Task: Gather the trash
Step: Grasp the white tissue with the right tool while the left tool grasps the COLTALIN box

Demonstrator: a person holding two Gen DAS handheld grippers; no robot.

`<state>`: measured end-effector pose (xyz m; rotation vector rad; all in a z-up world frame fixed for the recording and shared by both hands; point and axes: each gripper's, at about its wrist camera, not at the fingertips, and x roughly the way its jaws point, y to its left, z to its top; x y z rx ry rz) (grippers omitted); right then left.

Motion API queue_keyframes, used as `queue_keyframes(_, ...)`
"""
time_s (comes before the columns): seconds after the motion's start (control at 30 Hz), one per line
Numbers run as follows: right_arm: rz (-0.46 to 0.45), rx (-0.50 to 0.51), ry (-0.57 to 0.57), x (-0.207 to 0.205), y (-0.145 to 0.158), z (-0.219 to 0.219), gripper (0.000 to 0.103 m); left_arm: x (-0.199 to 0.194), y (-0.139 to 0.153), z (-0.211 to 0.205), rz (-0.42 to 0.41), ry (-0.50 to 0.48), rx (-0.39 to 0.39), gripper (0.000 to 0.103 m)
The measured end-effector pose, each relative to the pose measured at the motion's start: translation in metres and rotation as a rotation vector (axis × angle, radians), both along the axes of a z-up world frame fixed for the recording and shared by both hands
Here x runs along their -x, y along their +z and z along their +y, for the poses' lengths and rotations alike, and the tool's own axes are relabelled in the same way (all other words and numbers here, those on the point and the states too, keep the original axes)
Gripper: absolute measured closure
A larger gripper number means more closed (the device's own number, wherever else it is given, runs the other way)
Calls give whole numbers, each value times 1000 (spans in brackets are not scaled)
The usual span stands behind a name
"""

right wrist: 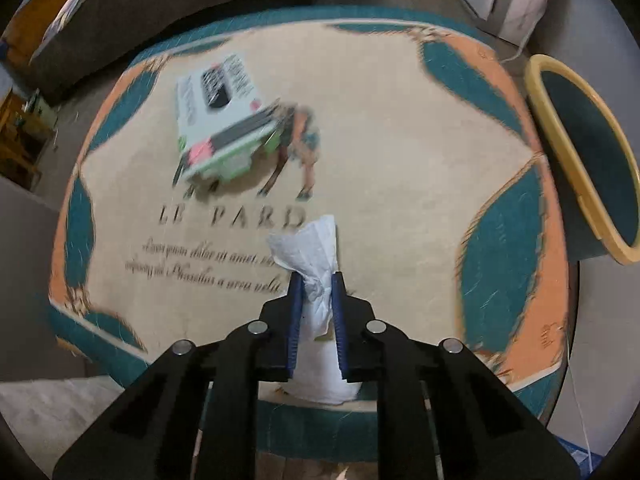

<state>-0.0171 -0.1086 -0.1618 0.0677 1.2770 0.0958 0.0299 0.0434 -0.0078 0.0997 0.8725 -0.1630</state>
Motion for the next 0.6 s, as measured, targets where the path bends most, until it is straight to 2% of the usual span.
queue_keyframes(0.2,-77,5,-41,-32,52,-36,89,-3,-5,-3,14,-5,-14,6)
queue_keyframes(0.4,-201,44,-10,-63,102,-62,89,-15,-22,-7,31,13,-34,6)
queue_keyframes(0.5,-232,11,-34,-71,101,-75,89,-29,-46,-11,80,33,-57,6)
queue_keyframes(0.6,-201,-49,-85,-83,89,-88,89,-41,-67,-16,118,40,-86,6)
